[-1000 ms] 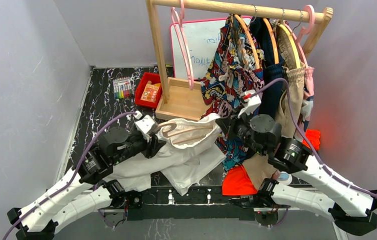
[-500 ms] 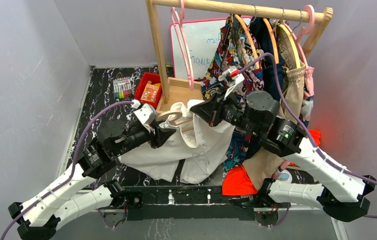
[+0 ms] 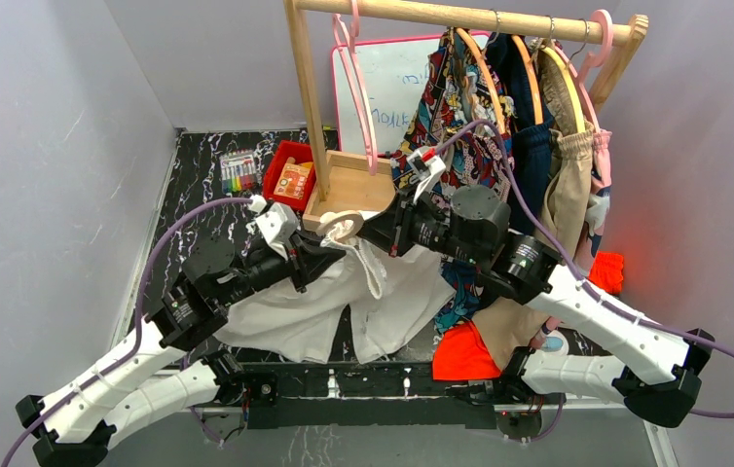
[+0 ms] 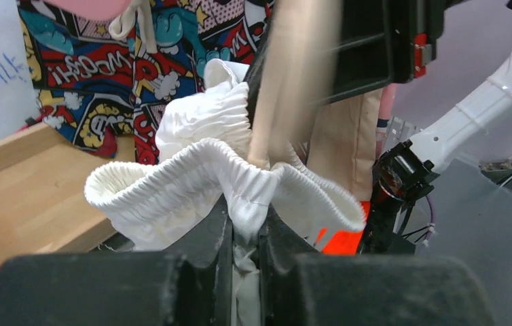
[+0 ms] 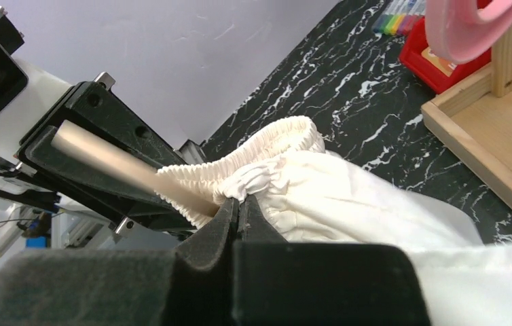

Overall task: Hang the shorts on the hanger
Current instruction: Hang the shorts on the hanger.

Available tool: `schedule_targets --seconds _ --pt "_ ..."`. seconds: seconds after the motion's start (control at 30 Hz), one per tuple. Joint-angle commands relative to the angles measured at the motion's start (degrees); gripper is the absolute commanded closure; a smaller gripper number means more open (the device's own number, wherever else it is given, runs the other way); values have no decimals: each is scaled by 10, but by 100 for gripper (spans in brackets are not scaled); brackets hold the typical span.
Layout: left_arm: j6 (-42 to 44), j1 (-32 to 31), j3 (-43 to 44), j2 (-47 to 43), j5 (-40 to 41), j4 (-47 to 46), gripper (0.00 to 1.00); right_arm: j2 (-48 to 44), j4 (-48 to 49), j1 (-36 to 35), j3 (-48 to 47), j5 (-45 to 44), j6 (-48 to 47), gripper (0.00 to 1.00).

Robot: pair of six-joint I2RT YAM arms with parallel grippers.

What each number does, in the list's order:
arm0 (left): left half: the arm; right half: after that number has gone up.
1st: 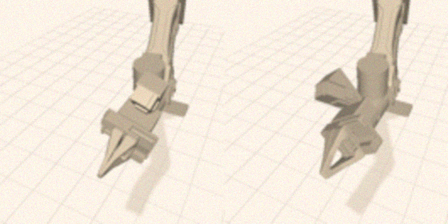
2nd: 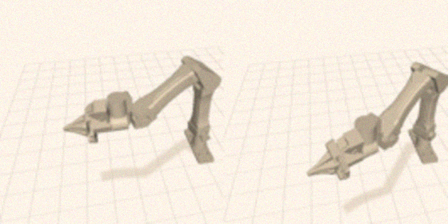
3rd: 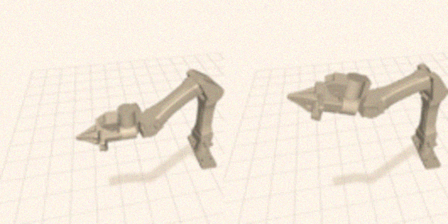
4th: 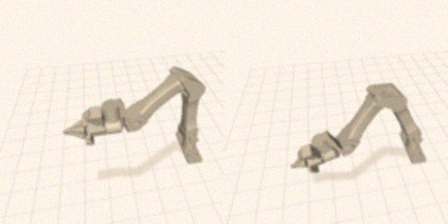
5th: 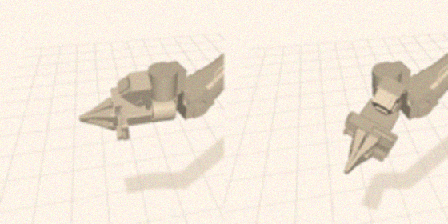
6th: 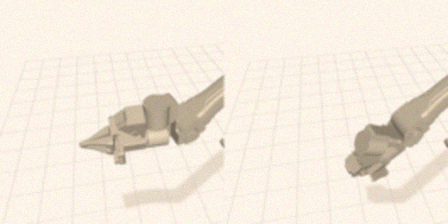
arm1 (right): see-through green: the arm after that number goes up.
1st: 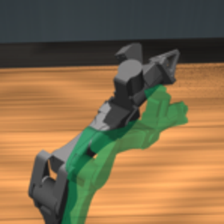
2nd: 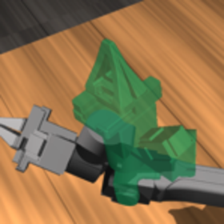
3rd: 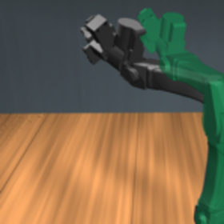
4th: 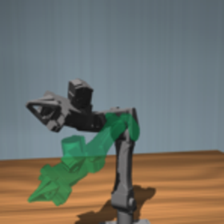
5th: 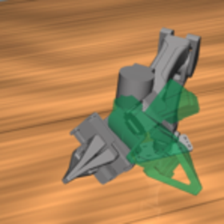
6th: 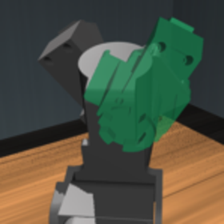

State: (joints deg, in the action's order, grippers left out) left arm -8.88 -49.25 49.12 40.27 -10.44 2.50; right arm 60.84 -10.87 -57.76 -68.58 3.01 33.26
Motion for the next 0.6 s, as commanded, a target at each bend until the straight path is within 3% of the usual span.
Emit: schedule_targets --seconds 0.0,0.37,0.57 --pt "-15 0 -4 -14 -14 -72 100 -5 88 -4 -22 54 29 100" --pt "-9 0 -39 -50 -15 -80 100 -23 71 -4 52 43 30 100" --pt "-3 0 -43 -70 -22 -65 100 -65 9 -4 59 21 -28 54"
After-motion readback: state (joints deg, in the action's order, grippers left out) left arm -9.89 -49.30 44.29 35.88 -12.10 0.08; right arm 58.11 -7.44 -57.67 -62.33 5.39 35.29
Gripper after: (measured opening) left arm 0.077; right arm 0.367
